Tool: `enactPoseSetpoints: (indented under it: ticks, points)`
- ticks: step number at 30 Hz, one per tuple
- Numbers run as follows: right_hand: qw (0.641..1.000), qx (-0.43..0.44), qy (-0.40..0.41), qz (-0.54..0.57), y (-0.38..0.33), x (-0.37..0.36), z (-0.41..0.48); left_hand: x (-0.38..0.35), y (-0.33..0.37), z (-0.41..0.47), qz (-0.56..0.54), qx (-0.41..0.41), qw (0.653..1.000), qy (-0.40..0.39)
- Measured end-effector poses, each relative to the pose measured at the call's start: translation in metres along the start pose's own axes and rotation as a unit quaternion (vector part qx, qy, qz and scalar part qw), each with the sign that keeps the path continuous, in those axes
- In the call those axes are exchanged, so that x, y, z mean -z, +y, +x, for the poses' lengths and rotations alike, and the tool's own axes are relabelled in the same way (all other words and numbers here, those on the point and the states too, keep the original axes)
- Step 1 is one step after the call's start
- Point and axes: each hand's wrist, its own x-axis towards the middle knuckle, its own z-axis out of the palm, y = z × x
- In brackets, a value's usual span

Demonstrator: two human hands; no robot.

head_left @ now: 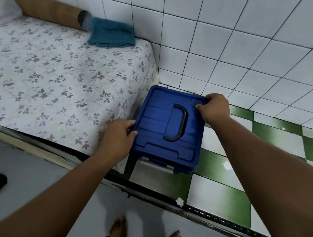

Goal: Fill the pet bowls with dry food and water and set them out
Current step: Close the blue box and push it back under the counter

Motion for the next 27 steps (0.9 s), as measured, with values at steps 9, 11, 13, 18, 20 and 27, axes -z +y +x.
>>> enactPoseSetpoints:
  ticks: [9, 11, 13, 18, 20, 27]
  points:
    - [0.999, 0.018, -0.018, -0.042, 0.009, -0.005, 0.001, -0.005, -0.011, -0.004, 0.014, -0.020, 1.000, -0.010]
    - [0.998, 0.014, -0.025, -0.061, 0.014, -0.007, -0.001, -0.007, -0.014, -0.003, 0.018, -0.020, 1.000, -0.014]
    - [0.997, 0.013, -0.028, -0.069, 0.017, -0.008, -0.002, -0.009, -0.016, -0.002, 0.016, -0.019, 0.999, -0.020]
    - [0.985, 0.032, -0.063, -0.154, 0.007, -0.006, 0.003, -0.009, -0.017, 0.006, 0.016, -0.016, 0.999, -0.031]
    - [0.971, 0.052, -0.090, -0.216, -0.001, -0.002, 0.011, -0.007, -0.019, 0.011, 0.033, -0.033, 0.998, -0.036]
    - [0.948, 0.086, -0.156, -0.262, -0.036, -0.001, 0.027, -0.018, -0.026, 0.006, 0.164, -0.246, 0.955, -0.034]
